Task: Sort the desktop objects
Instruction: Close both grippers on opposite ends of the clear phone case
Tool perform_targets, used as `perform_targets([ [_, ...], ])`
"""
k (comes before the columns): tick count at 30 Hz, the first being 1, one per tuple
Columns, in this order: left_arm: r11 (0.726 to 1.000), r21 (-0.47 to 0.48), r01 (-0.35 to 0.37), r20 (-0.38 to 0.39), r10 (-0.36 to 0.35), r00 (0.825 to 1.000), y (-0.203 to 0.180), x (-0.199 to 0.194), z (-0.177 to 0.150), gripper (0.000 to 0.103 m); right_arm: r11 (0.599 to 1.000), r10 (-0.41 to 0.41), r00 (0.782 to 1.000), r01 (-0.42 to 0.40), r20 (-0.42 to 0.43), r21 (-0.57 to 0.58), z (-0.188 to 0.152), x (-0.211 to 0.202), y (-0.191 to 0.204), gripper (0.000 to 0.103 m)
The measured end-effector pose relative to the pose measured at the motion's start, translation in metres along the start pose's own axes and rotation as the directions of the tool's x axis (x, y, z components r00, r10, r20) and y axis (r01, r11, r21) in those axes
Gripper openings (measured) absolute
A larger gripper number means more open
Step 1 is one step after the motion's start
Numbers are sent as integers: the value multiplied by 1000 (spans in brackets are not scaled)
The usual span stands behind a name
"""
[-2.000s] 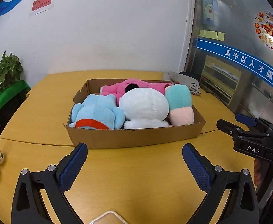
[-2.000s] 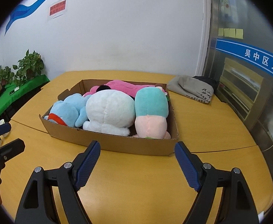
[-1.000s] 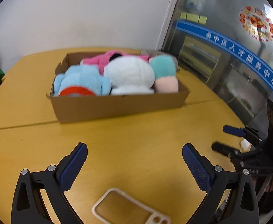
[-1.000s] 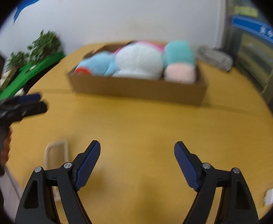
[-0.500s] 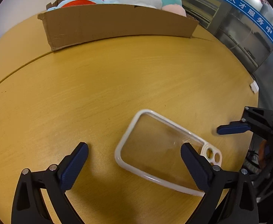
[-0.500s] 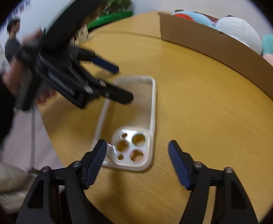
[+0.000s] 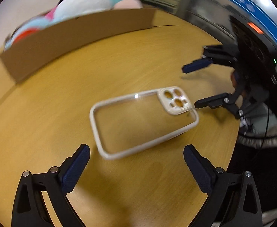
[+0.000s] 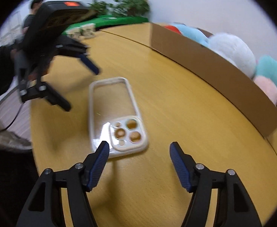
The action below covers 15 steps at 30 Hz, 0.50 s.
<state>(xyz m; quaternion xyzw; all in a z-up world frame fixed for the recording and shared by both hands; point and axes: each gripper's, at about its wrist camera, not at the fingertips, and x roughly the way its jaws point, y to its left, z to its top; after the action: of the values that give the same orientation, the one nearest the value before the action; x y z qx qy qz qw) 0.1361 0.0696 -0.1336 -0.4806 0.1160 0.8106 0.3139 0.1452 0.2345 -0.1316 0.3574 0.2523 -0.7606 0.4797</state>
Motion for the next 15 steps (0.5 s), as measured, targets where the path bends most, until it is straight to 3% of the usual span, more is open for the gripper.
perform_targets([
  [1, 998, 59, 7, 0, -7, 1000, -2, -2, 5, 101, 998, 54, 998, -54, 9, -37, 1, -2, 1, 79],
  [3, 980, 197, 23, -45, -14, 999, -4, 4, 14, 101, 983, 147, 989, -148, -17, -109, 6, 2, 5, 79],
  [7, 923, 377, 82, -179, -15, 984, 5, 28, 22, 101, 971, 178, 982, -185, -62, -149, 13, 21, 7, 79],
  [9, 904, 406, 132, -221, -43, 974, 11, 39, 23, 101, 973, 175, 980, -186, -91, -137, 15, 35, 6, 79],
  [12, 884, 438, 163, -209, -76, 975, 16, 43, 28, 103, 969, 193, 977, -204, -93, -138, 17, 37, 6, 83],
  [15, 867, 466, 175, -193, -93, 977, 14, 45, 35, 103, 958, 219, 968, -237, -120, -161, 18, 35, -3, 77],
])
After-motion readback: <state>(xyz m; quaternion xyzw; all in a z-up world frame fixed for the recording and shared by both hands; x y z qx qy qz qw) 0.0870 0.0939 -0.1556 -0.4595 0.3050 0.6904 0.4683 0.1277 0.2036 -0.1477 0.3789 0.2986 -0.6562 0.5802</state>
